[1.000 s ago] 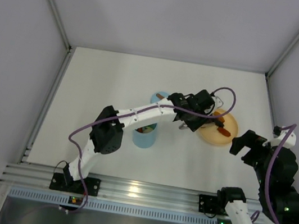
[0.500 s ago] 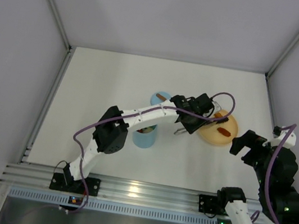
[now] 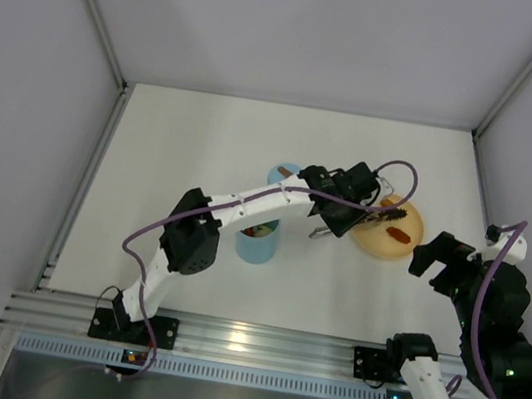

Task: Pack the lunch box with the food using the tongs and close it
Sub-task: Pick up the fake food from the plate, then place the fake food in the packing box.

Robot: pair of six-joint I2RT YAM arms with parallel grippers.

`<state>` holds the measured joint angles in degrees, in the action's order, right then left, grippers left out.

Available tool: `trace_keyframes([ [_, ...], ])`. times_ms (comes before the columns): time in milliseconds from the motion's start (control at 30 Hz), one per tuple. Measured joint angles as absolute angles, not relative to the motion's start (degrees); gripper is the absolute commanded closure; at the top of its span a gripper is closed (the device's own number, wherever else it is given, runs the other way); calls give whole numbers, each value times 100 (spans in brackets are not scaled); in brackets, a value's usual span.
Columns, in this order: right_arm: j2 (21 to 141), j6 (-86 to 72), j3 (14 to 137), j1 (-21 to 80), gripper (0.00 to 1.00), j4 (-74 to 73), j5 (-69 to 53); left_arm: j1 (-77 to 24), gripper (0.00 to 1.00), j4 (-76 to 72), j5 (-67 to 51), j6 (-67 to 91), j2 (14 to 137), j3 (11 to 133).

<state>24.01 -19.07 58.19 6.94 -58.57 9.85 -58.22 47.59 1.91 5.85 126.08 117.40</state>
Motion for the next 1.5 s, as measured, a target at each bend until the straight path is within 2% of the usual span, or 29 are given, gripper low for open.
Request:
trace_keyframes([
  [533,2401,-1907,5822,694,1,-5874,987,-5822,75,4963,-54,843,11568,11616],
  [867,2401,-1909,5822,694,1,-5876,980,-5822,73,5400,532,1441,9710,10777],
  [1300,2617,-1929,5817,694,0,-5802,797,-5822,71,6340,1345,2038,6965,8903],
  [1500,2641,-1977,5763,694,0,-5706,591,-5822,71,6617,1417,2290,6128,8132],
])
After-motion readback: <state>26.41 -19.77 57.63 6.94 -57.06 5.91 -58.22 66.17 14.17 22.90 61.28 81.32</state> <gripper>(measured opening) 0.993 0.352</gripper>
